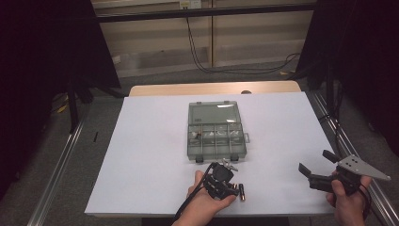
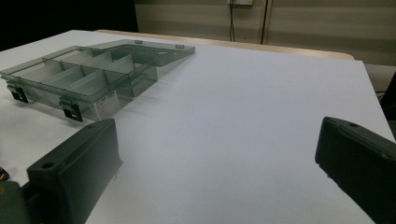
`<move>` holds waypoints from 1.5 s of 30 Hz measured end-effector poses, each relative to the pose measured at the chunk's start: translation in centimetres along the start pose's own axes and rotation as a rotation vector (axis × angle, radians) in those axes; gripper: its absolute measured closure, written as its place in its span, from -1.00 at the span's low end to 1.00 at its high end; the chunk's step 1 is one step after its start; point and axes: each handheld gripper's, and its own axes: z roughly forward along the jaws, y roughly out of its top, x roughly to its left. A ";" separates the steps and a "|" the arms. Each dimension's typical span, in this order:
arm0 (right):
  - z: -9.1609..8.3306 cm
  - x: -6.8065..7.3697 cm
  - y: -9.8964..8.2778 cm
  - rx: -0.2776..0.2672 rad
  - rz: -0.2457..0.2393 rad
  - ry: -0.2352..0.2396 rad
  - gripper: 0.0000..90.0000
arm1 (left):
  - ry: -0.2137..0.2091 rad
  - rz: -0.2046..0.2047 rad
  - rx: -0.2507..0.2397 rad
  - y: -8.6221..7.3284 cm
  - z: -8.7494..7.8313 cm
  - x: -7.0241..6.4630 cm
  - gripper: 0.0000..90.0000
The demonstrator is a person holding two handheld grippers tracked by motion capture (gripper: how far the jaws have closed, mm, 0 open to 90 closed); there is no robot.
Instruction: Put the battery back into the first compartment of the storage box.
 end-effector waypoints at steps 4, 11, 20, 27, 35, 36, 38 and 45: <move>0.0 0.0 0.0 0.001 0.002 -0.002 -1.00 | 0.031 0.037 0.000 -0.1 0.0 -0.1 0.61; 0.1 -0.1 -0.1 0.007 0.001 -0.006 -1.00 | 0.039 0.072 0.016 -0.1 0.0 -0.2 0.70; 0.2 0.0 -0.1 0.011 0.001 -0.002 -1.00 | 0.034 0.109 0.013 -0.2 0.0 -0.1 0.71; 0.1 0.0 -0.1 0.010 0.001 -0.005 -1.00 | -0.007 0.093 -0.006 -0.2 -0.1 0.5 0.72; 0.1 0.0 -0.1 0.009 0.004 0.001 -1.00 | -0.015 0.071 0.000 -0.2 -0.6 1.2 0.72; 0.1 0.0 -0.1 0.009 0.006 -0.001 -1.00 | -0.020 0.065 -0.014 -0.3 -0.6 1.3 0.72; 0.1 0.0 -0.1 0.010 0.006 -0.002 -1.00 | -0.021 0.059 -0.021 -0.2 -0.8 1.4 0.72; 0.2 0.0 -0.1 0.009 0.005 -0.002 -1.00 | -0.013 0.053 -0.046 0.2 -2.1 2.4 0.72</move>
